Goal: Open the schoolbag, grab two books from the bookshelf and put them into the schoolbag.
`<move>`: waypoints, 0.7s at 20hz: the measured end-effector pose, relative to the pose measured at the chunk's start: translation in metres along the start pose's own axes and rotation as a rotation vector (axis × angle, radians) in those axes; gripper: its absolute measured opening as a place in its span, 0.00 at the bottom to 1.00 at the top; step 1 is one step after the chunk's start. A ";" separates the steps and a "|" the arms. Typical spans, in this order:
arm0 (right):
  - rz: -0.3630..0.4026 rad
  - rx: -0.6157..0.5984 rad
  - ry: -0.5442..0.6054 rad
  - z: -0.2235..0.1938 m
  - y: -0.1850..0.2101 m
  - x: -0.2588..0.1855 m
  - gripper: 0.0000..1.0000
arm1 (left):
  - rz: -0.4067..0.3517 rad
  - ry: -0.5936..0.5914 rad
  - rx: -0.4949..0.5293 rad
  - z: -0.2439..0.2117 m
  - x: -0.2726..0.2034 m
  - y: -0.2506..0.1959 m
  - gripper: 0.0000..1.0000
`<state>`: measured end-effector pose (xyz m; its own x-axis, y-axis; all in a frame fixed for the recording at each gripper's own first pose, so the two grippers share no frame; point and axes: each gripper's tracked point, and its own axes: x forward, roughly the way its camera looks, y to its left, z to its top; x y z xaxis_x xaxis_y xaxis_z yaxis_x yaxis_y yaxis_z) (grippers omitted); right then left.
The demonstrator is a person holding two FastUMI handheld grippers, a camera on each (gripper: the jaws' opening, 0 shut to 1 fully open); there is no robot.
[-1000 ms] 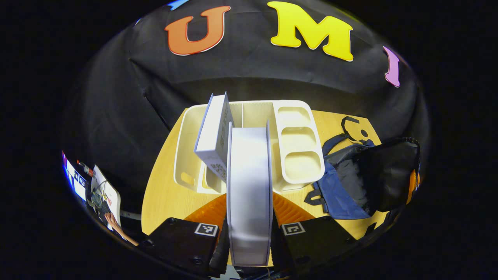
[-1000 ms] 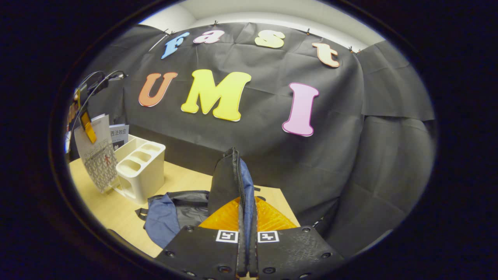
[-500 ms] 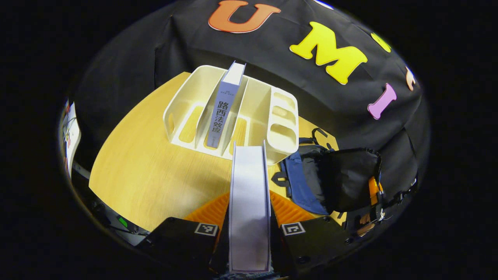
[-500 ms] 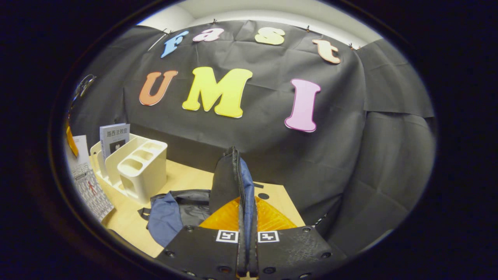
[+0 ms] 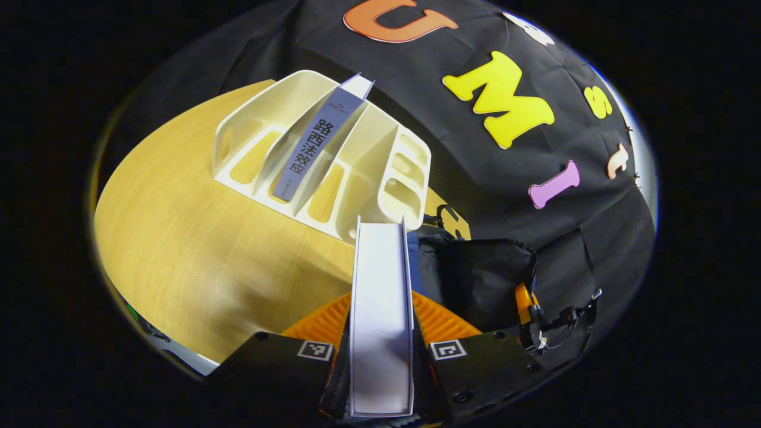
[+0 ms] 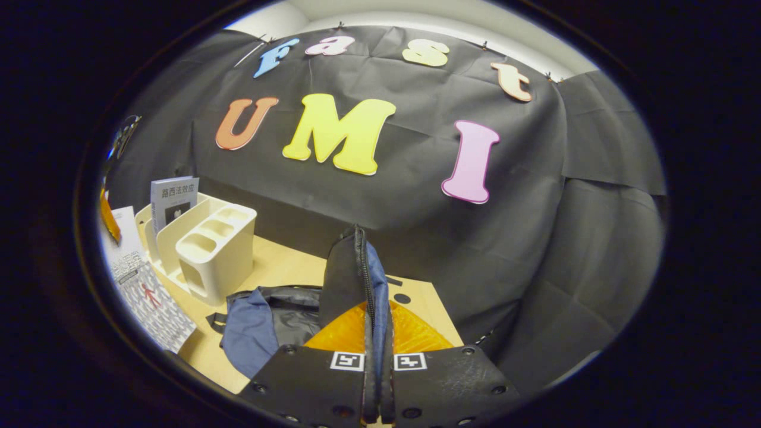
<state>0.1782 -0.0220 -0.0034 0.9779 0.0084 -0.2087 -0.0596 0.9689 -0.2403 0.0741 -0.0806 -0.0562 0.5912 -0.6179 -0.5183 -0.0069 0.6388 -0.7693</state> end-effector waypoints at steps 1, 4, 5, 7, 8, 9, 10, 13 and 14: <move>-0.004 -0.009 -0.001 0.001 -0.001 0.000 0.04 | -0.015 -0.004 -0.013 0.002 0.010 -0.005 0.45; 0.003 -0.018 -0.015 0.010 -0.004 -0.005 0.04 | -0.057 -0.013 -0.047 0.004 0.037 -0.024 0.45; 0.009 -0.016 -0.022 0.013 -0.005 -0.005 0.04 | -0.070 -0.019 -0.052 0.005 0.046 -0.032 0.45; 0.014 -0.009 -0.029 0.016 -0.009 -0.005 0.04 | -0.100 -0.023 -0.070 0.007 0.068 -0.047 0.45; 0.017 -0.008 -0.033 0.017 -0.010 -0.006 0.03 | -0.115 -0.018 -0.084 0.005 0.079 -0.056 0.45; 0.023 -0.006 -0.036 0.018 -0.011 -0.005 0.03 | -0.131 -0.010 -0.099 0.004 0.090 -0.064 0.45; 0.030 -0.004 -0.036 0.017 -0.012 -0.005 0.03 | -0.143 0.000 -0.113 0.002 0.103 -0.070 0.45; 0.039 0.011 -0.032 0.015 -0.017 0.000 0.03 | -0.165 0.026 -0.130 -0.005 0.133 -0.088 0.45; 0.039 0.018 -0.028 0.013 -0.019 0.000 0.03 | -0.172 0.018 -0.123 -0.004 0.143 -0.093 0.46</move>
<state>0.1821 -0.0373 0.0137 0.9802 0.0534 -0.1907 -0.0948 0.9719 -0.2155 0.1559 -0.2301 -0.0602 0.5778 -0.7218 -0.3811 -0.0058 0.4633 -0.8862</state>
